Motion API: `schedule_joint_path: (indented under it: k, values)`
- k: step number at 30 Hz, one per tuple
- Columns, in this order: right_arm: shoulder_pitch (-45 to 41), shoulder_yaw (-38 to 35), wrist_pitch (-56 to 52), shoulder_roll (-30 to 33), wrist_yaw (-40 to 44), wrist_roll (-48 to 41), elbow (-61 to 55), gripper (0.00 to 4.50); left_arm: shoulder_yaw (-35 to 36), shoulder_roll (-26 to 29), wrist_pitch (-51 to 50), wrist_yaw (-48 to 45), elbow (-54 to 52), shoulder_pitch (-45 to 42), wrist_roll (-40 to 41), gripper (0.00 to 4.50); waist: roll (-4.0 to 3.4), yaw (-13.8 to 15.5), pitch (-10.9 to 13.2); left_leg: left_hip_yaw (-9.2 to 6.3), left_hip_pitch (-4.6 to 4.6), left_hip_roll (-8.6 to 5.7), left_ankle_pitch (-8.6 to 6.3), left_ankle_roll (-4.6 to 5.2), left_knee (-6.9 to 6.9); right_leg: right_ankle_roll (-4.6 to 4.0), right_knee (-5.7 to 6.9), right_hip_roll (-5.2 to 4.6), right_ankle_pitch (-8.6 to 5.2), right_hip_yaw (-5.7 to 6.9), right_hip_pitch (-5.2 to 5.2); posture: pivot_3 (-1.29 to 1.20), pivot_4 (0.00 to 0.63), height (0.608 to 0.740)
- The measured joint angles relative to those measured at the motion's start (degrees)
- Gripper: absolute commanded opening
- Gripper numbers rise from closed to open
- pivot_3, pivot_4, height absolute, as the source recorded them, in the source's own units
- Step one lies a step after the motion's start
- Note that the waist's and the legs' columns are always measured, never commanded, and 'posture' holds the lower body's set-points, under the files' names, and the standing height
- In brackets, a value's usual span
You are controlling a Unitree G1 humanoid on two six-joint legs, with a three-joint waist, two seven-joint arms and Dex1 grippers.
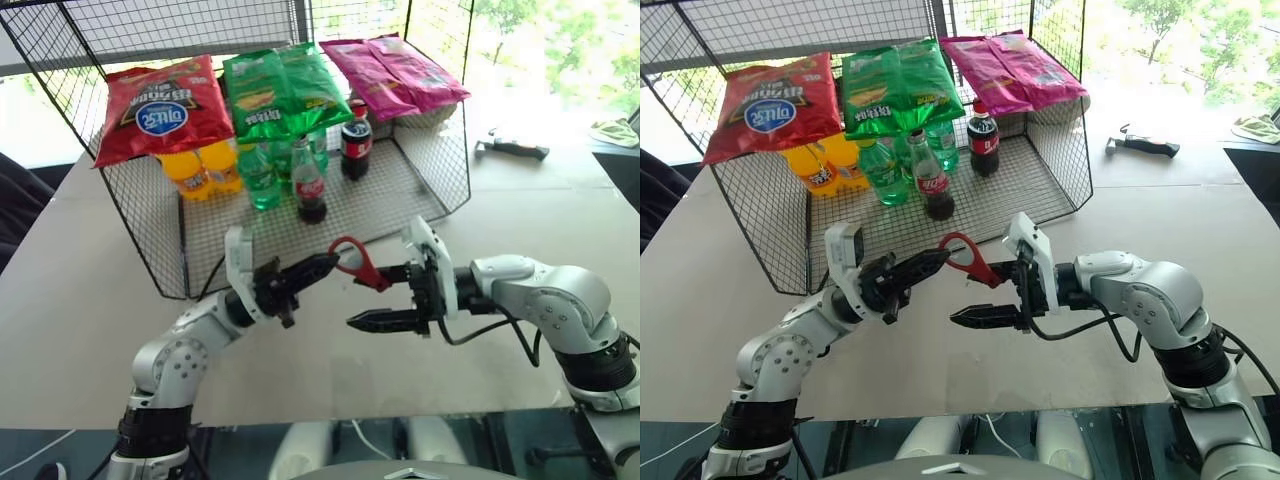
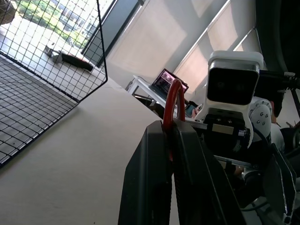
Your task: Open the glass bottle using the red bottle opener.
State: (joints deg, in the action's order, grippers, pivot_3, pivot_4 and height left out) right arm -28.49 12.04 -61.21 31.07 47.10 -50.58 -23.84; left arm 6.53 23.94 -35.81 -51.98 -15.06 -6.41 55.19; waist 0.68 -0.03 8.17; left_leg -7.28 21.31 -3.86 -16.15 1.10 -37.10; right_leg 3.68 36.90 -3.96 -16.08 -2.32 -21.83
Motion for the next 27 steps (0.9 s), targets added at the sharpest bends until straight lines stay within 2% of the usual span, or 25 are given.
schedule_joint_path:
  k: [14,15,20,21,24,27]
  values:
    - [0.01,1.77,-1.20,1.14,0.23,0.96,0.00,4.50,0.00,-0.72,0.00,-0.90,0.50,-0.07,-1.16,0.08,0.00,-0.28,0.00,-0.02,0.01,0.00,0.00,0.00,0.00,0.00,-0.01,0.00,0.00,0.00,0.00,0.00,0.150,0.740]
    - [0.01,1.89,-1.23,1.21,0.32,0.97,0.00,3.93,0.00,-0.69,-0.01,-1.04,0.58,-0.07,-1.20,0.00,0.00,-0.29,0.00,-0.02,0.01,0.00,0.00,0.00,0.00,0.00,-0.01,0.00,0.00,0.00,0.00,0.00,0.150,0.740]
    - [0.01,1.70,-1.23,1.54,0.27,1.41,0.16,2.00,-0.07,-0.64,-0.10,-2.23,0.58,-0.06,-1.12,0.00,0.00,-0.29,0.00,-0.03,0.02,0.00,0.00,0.00,0.00,0.00,-0.02,0.00,0.00,0.00,0.00,0.00,0.150,0.740]
    - [0.01,1.48,-1.24,1.58,0.18,1.56,0.23,1.42,-0.11,-0.64,-0.12,-2.59,0.54,-0.06,-1.06,0.00,0.00,-0.29,0.00,-0.03,0.03,0.00,0.00,0.00,0.00,0.00,-0.02,-0.01,0.00,0.00,-0.01,0.00,0.150,0.740]
    - [0.01,1.06,-1.45,1.62,-0.26,2.28,0.75,0.05,-0.27,-0.58,-0.16,-3.56,0.24,0.02,-0.87,0.00,0.00,-0.31,0.00,-0.04,0.03,0.00,0.00,0.00,0.00,0.00,-0.02,-0.01,0.00,0.00,-0.01,0.00,0.150,0.740]
    - [0.02,0.98,-1.99,1.25,-0.25,2.43,1.37,0.05,-0.31,-0.31,-0.14,-3.64,-0.10,0.10,-1.16,0.00,0.00,-0.44,0.00,-0.10,0.16,0.00,0.00,0.00,-0.02,0.00,-0.03,-0.01,0.00,-0.01,-0.11,0.00,0.150,0.740]
